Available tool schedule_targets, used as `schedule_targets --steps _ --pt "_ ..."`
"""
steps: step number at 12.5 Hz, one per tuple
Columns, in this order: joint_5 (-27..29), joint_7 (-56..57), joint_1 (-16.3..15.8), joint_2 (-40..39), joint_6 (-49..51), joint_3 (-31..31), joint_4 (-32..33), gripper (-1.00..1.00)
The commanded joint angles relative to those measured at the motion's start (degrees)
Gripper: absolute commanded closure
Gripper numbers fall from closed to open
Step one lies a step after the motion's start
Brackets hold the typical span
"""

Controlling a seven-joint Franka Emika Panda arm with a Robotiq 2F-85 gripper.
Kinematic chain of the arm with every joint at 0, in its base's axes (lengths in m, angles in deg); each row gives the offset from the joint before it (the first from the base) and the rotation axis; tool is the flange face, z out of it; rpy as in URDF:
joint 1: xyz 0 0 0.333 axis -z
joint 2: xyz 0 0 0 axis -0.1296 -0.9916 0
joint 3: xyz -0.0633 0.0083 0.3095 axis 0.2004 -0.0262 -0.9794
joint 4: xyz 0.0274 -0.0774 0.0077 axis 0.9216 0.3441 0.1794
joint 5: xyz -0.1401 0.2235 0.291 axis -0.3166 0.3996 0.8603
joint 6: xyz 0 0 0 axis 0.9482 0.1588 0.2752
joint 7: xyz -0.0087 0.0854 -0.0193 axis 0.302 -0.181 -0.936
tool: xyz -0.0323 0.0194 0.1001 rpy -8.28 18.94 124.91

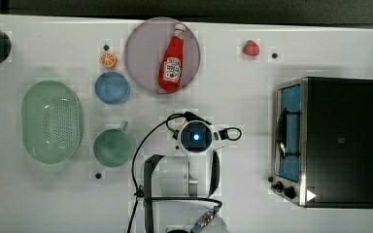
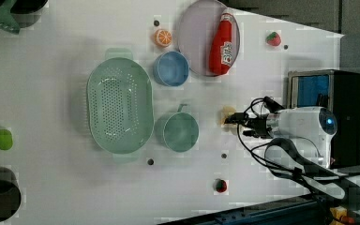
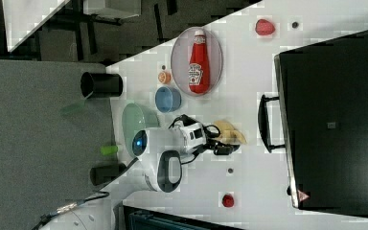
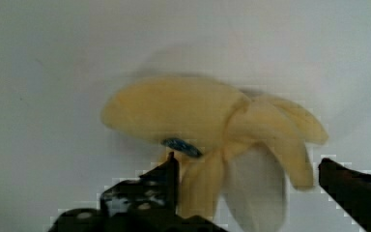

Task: Pick Banana and place it in mug.

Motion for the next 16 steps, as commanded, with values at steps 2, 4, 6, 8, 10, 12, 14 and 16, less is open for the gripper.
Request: schedule_targets --steps 2,4,6,8,10,12,14,16 --pt "-0.25 2.22 0.24 -0.36 -2.52 -1.03 -1.32 -0.49" --pt "-0.25 2.23 0.27 -0.26 -2.65 -1.18 -1.49 -0.1" --pt "-0.25 2.23 0.31 -0.28 -2.6 -1.15 -1.33 0.34" --pt "-0.24 2.23 0.37 -0.23 -2.59 -1.04 -1.38 0.34" --pt "-0.23 2.23 0.52 1.11 -2.56 -0.98 -1.59 0.34" --pt "-0.21 2.23 0.81 5.77 -0.82 -0.81 -1.66 0.34" --pt "-0.21 2.23 0.87 13.23 6.9 -0.09 -2.04 0.34" --pt "-0.21 2.24 0.88 21.3 18.7 0.38 -3.94 0.34"
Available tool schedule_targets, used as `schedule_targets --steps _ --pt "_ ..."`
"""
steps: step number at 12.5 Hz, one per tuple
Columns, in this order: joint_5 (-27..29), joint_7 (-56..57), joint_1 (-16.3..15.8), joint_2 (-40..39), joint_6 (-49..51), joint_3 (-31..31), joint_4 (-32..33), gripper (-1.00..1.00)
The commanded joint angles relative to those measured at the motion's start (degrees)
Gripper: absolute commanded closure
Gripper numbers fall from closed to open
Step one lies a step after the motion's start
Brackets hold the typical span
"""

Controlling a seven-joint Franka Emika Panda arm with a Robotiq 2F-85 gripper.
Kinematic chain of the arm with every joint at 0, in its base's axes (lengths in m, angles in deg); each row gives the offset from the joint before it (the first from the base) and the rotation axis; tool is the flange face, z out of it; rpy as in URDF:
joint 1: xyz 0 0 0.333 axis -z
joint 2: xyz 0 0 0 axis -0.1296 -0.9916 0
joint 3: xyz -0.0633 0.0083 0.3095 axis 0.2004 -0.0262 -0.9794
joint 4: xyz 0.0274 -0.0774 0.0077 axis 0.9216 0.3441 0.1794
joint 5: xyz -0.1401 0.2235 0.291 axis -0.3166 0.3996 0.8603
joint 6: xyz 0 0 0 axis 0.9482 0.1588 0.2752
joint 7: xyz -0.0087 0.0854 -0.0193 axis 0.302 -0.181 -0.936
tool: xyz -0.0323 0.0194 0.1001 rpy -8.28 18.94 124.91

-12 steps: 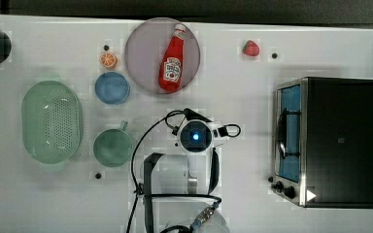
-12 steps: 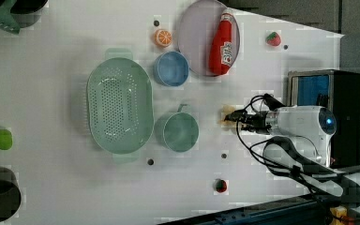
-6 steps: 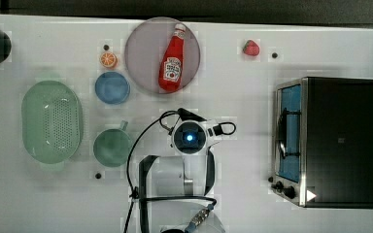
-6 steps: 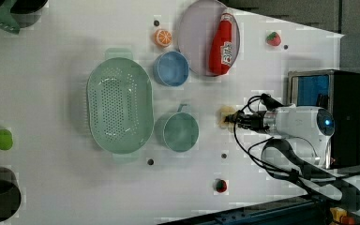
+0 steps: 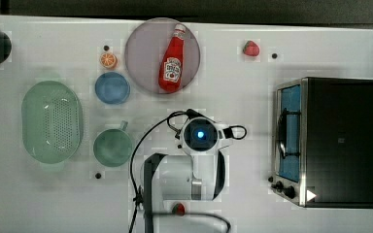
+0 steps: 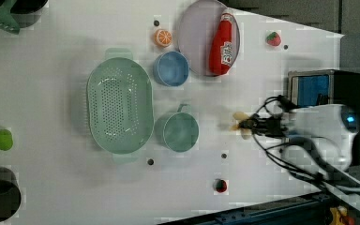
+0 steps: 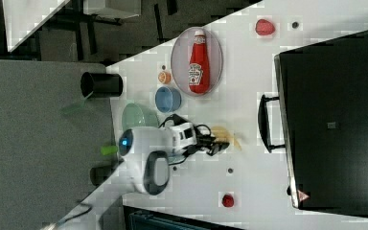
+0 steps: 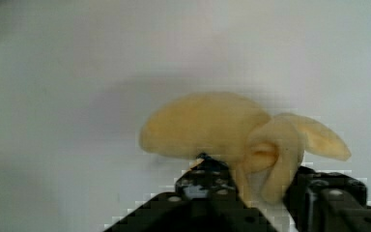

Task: Pick Banana and place it in mug.

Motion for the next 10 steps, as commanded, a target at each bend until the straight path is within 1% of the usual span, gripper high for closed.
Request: schedule_targets --steps 1,3,6,7,10 --pt "0.45 1.51 -0.86 15.28 13.39 1.18 -5.16 0.34" --pt "0.44 1.09 -1.11 20.74 25.32 0.68 -9.37 0.34" --pt "0.45 -1.3 -1.46 24.45 38.31 -1.45 -15.46 0.34" --pt "0.46 -2.91 -1.72 24.86 40.31 -2.7 -16.47 0.34" --pt "1.4 -11.37 -3.03 25.3 40.77 -8.25 -16.78 0.34"
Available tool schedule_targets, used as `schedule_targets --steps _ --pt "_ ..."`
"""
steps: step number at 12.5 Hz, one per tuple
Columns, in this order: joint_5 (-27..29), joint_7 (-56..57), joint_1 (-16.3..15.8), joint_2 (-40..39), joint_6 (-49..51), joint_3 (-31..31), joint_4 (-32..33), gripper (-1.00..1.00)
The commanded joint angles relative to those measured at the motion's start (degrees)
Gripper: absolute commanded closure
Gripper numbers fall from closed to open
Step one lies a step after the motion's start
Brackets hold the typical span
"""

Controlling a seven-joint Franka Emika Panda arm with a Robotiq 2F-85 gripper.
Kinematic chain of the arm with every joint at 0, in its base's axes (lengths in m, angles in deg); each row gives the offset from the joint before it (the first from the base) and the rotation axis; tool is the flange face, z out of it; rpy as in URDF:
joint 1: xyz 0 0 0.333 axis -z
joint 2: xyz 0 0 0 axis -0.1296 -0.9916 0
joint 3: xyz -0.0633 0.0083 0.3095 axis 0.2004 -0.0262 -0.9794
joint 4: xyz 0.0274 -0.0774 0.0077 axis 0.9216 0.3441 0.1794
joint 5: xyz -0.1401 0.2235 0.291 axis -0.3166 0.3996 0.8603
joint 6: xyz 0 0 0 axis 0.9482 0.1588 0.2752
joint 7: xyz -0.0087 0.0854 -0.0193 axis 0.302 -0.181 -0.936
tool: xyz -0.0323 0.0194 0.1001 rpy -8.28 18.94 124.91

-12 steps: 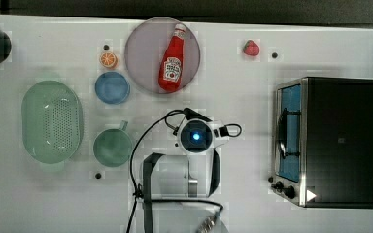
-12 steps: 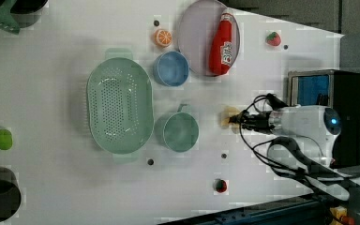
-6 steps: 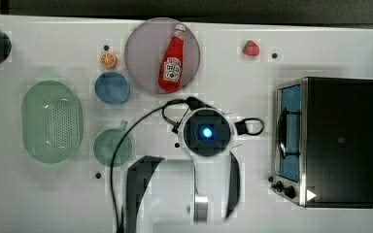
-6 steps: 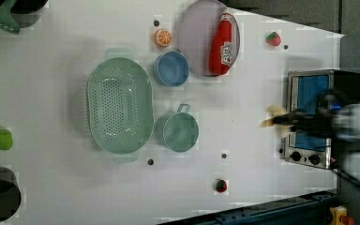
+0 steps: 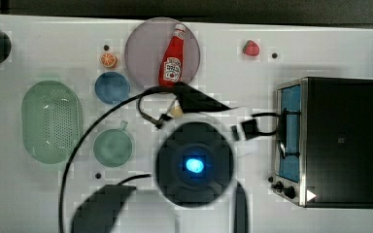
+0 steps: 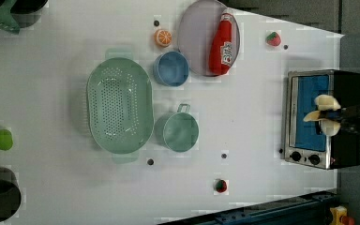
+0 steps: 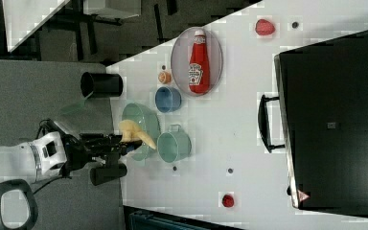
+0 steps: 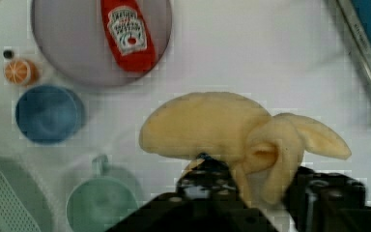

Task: Pick Banana and place it in mug.

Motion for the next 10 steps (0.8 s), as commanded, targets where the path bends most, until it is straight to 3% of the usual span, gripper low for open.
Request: schedule_targets --steps 1,4,10 --pt "1.62 -13.02 -1.98 -2.5 3.93 -7.38 2.72 0.34" --pt "9.18 -30.12 -2.84 -3.18 2.49 -15.97 4.16 0.34" --pt "9.12 -43.12 -2.87 -12.58 -22.65 -23.3 12.36 0.34"
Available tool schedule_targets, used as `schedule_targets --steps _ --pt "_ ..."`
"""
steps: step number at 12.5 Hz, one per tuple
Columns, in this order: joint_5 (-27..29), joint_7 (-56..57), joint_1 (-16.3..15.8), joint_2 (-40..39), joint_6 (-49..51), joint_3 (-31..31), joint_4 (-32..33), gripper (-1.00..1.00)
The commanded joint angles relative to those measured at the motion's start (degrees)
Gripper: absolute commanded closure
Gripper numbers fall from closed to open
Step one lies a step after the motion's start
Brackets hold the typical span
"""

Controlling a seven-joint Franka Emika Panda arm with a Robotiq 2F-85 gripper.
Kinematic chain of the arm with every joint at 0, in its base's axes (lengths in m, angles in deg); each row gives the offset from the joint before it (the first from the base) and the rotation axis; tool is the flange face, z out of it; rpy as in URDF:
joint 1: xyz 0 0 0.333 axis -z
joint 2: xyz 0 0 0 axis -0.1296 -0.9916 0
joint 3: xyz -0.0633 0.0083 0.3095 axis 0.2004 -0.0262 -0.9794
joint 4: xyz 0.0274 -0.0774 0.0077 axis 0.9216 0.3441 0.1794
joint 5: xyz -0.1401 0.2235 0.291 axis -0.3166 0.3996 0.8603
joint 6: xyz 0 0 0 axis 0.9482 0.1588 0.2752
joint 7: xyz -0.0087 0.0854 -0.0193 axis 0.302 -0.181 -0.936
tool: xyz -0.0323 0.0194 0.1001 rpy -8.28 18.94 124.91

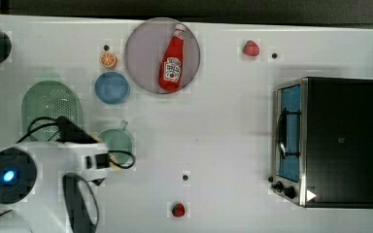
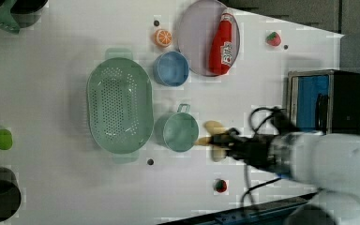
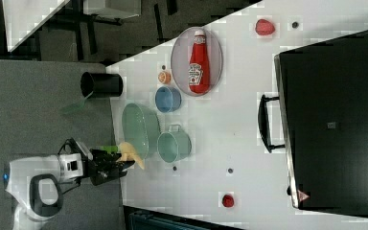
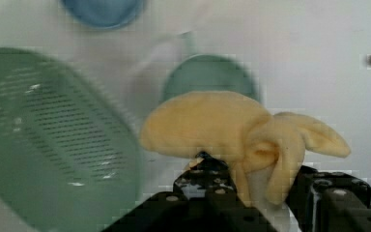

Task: Pick Banana and place it in mug.

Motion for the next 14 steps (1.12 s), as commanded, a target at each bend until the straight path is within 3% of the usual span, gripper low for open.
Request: schedule_targets --steps 1,4,5,6,10,14 --pt "0.64 -9.8 -0.17 -6.04 -9.11 1.87 2.67 0.34" --pt "0.33 -10.03 -0.16 -12.98 -12.32 2.31 2.61 0.29" --pt "0.14 -10.04 -0.16 -14.97 -13.87 2.53 2.58 0.09" --pt "0.14 -10.04 -0.16 -16.87 -17.96 2.6 2.51 -0.23" --pt "0.14 -10.08 -0.14 -18.31 -20.5 3.1 2.45 -0.99" --pt "0.21 -9.85 0.69 -13.12 -19.78 4.83 1.3 -1.0"
